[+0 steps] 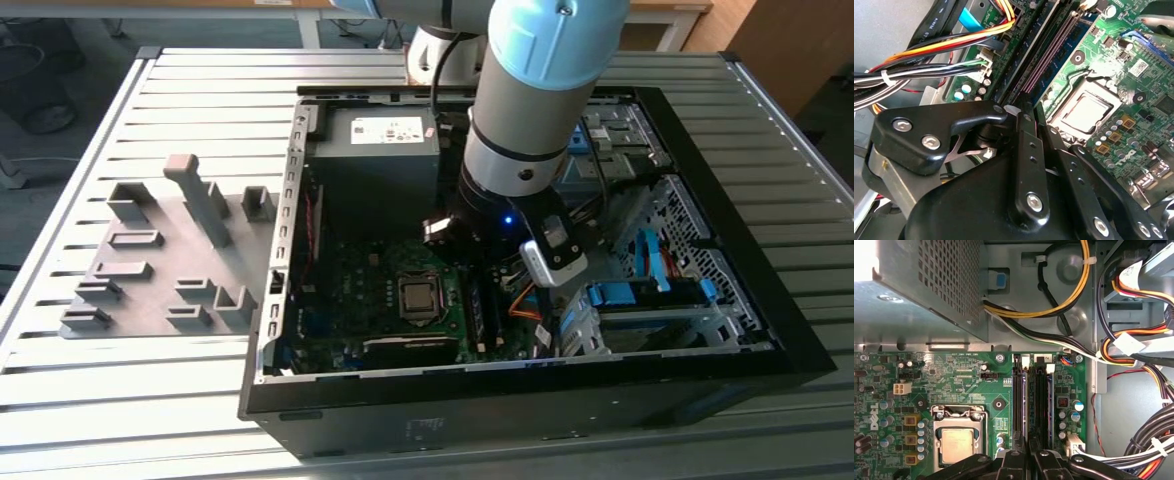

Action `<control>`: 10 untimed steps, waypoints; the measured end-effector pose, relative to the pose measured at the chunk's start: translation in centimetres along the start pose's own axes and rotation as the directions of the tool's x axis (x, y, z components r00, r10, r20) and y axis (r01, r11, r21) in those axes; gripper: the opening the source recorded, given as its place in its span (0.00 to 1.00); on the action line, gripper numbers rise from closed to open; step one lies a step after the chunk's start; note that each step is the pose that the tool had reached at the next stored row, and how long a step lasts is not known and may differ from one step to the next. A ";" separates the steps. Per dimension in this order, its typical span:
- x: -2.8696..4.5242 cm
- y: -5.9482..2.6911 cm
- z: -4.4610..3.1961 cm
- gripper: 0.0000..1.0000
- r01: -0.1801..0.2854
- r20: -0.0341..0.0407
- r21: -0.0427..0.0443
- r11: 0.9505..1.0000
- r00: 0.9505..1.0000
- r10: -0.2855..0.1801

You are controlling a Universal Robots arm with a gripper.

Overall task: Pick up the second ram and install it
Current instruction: 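Insert the second ram into the second slot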

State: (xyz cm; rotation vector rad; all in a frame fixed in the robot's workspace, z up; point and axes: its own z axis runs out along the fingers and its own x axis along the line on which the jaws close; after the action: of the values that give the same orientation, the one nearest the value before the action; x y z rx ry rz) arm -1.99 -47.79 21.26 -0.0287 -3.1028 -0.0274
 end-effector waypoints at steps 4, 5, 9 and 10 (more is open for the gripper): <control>-0.01 -0.01 -0.05 0.14 0.002 0.000 0.001 1.000 1.000 -0.002; -0.01 -0.01 -0.05 0.14 0.003 0.000 0.001 1.000 1.000 -0.003; -0.02 -0.01 -0.05 0.14 0.012 0.000 0.001 1.000 1.000 -0.012; -0.02 -0.01 -0.05 0.14 0.012 0.000 0.001 1.000 1.000 -0.012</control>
State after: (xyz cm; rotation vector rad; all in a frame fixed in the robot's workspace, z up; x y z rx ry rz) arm -1.97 -47.80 21.30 -0.0103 -3.1026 -0.0261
